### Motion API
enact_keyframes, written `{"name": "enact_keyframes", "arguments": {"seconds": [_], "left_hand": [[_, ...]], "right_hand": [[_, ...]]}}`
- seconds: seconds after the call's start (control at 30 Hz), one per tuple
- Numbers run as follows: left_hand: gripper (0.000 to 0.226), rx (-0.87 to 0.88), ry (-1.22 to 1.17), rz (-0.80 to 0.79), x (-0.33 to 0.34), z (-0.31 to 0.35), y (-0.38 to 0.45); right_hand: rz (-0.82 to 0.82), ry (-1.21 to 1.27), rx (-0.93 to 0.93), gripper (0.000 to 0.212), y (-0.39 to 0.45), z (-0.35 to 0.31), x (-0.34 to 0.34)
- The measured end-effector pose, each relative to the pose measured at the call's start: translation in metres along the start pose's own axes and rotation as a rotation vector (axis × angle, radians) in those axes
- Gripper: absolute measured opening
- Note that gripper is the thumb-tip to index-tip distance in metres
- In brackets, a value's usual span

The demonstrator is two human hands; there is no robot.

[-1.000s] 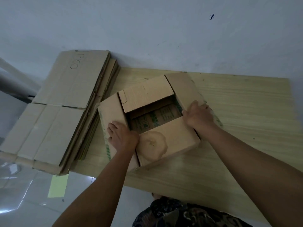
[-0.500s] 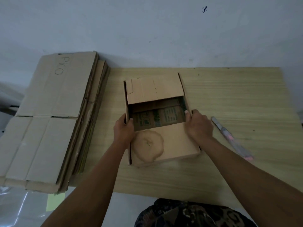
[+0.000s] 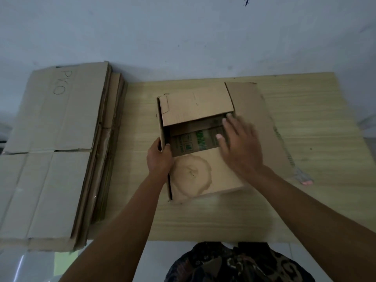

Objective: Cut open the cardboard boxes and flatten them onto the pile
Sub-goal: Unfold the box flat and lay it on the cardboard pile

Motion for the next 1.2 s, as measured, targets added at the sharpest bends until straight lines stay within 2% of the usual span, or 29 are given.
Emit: {"name": "enact_keyframes", "arguments": {"seconds": [0.03,0.1,0.13,0.17,0.27,0.33,0.37,0.4,0.43,0.5,0.6,0.63,0.67,0.73,0.8,0.87,0.9,0.93,1.0,1.1,1.2], "left_hand": [[0.022,-0.010,0.004,-0.006,0.003,0.000,0.000],[0.029,-0.061,-0.028,-0.018,0.007,-0.003,0.003],[0.037,-0.103,-0.055,-0.026,0.009,-0.005,0.003],[0.046,-0.158,-0.095,-0.041,0.011,-0.007,0.004],[0.063,-0.381,-0.230,-0.169,0.017,-0.007,0.002],[0.062,-0.460,-0.195,-0.286,0.022,0.001,-0.002],[0.059,-0.460,-0.162,-0.316,0.024,0.004,-0.002],[0.055,-0.443,-0.135,-0.323,0.025,0.008,-0.004],[0.049,-0.415,-0.118,-0.317,0.027,0.012,-0.006],[0.037,-0.367,-0.093,-0.311,0.033,0.019,-0.011],[0.036,-0.339,-0.066,-0.306,0.039,0.019,-0.023],[0.039,-0.331,-0.057,-0.300,0.040,0.016,-0.026],[0.040,-0.319,-0.046,-0.295,0.039,0.013,-0.030],[0.041,-0.287,-0.008,-0.275,0.038,0.008,-0.035],[0.043,-0.264,0.042,-0.259,0.037,0.004,-0.037],[0.045,-0.232,0.122,-0.241,0.036,0.003,-0.041],[0.045,-0.208,0.161,-0.230,0.036,0.003,-0.043],[0.046,-0.182,0.199,-0.213,0.035,0.003,-0.044],[0.046,-0.123,0.285,-0.174,0.034,0.002,-0.043],[0.042,-0.059,0.407,-0.139,0.032,0.000,-0.040],[0.040,0.011,0.515,-0.107,0.033,-0.002,-0.035]], "right_hand": [[-0.066,0.054,-0.100,0.049,0.003,-0.014,-0.001],[-0.340,0.166,-0.167,0.047,0.004,-0.036,0.008],[-0.421,0.171,-0.173,0.048,0.001,-0.041,0.009],[-0.413,0.159,-0.172,0.049,0.000,-0.043,0.004],[-0.109,0.095,-0.159,0.047,-0.008,-0.040,-0.027],[0.100,0.071,-0.171,0.049,-0.021,-0.041,-0.055],[0.155,0.077,-0.157,0.051,-0.026,-0.041,-0.069],[0.140,0.088,-0.120,0.053,-0.030,-0.042,-0.079],[0.055,0.093,-0.061,0.054,-0.033,-0.042,-0.087],[-0.247,0.091,0.063,0.058,-0.043,-0.040,-0.093],[-0.621,0.224,0.152,0.047,-0.065,-0.039,-0.094],[-0.743,0.298,0.193,0.053,-0.076,-0.039,-0.090],[-0.849,0.353,0.225,0.068,-0.088,-0.040,-0.084],[-0.995,0.369,0.245,0.087,-0.115,-0.043,-0.070],[-1.046,0.299,0.198,0.088,-0.135,-0.048,-0.055],[-0.959,0.240,0.145,0.073,-0.144,-0.050,-0.037],[-0.857,0.218,0.148,0.063,-0.144,-0.051,-0.030],[-0.731,0.191,0.167,0.060,-0.142,-0.052,-0.025],[-0.437,0.065,0.201,0.072,-0.138,-0.052,-0.020],[0.046,-0.088,0.098,0.064,-0.144,-0.052,-0.014],[0.275,-0.147,0.028,0.058,-0.146,-0.045,0.002]]}}
Point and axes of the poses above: each hand's wrist, its own y-axis towards the middle knuckle, its own x-axis out of the palm, z = x × y, the point moved 7 cm from there along y, towards the middle knuckle, and after that the axes turned 10 degrees about -x, right-handed, at the moved point
